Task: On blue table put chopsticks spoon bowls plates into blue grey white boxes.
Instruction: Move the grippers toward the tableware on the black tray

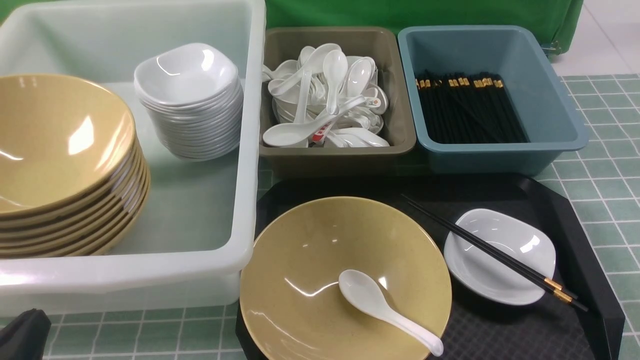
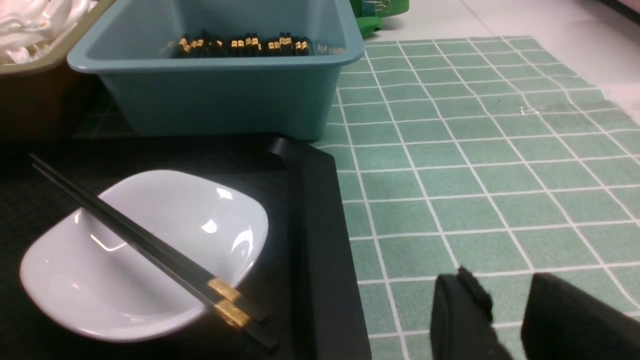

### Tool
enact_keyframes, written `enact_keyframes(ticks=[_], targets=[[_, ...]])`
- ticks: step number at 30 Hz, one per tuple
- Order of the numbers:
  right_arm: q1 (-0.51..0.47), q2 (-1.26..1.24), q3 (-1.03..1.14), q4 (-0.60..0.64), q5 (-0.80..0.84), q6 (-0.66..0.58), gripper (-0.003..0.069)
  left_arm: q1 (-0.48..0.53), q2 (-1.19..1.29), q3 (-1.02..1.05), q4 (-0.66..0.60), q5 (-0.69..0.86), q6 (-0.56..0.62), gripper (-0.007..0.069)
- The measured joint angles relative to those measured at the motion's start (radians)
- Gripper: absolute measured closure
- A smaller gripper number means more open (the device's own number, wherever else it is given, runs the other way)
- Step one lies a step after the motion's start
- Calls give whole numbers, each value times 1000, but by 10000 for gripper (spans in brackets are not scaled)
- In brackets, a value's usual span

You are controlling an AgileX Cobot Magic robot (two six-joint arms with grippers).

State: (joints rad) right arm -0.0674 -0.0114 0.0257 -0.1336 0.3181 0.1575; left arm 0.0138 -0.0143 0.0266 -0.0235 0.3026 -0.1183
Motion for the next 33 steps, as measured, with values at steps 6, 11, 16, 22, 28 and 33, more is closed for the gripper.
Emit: enact_keyframes(ticks=[6, 11, 16, 22, 28, 33], targets=[[0, 0, 0, 4, 0, 24, 421, 0, 0, 0, -148, -46, -66, 638], [0, 0, 0, 167, -2, 325, 421, 0, 0, 0, -540, -114, -276, 638], [0, 0, 1, 309, -11, 733, 421, 0, 0, 0, -732, -126, -334, 638], [0, 0, 1, 327, -28, 775, 421, -1, 0, 0, -763, -126, -302, 638], [21, 0, -7, 341, -18, 611, 424, -4, 0, -172, -668, -83, 58, 638], [82, 13, -135, 347, 70, 383, 470, -4, 80, -336, -558, 46, 237, 638]])
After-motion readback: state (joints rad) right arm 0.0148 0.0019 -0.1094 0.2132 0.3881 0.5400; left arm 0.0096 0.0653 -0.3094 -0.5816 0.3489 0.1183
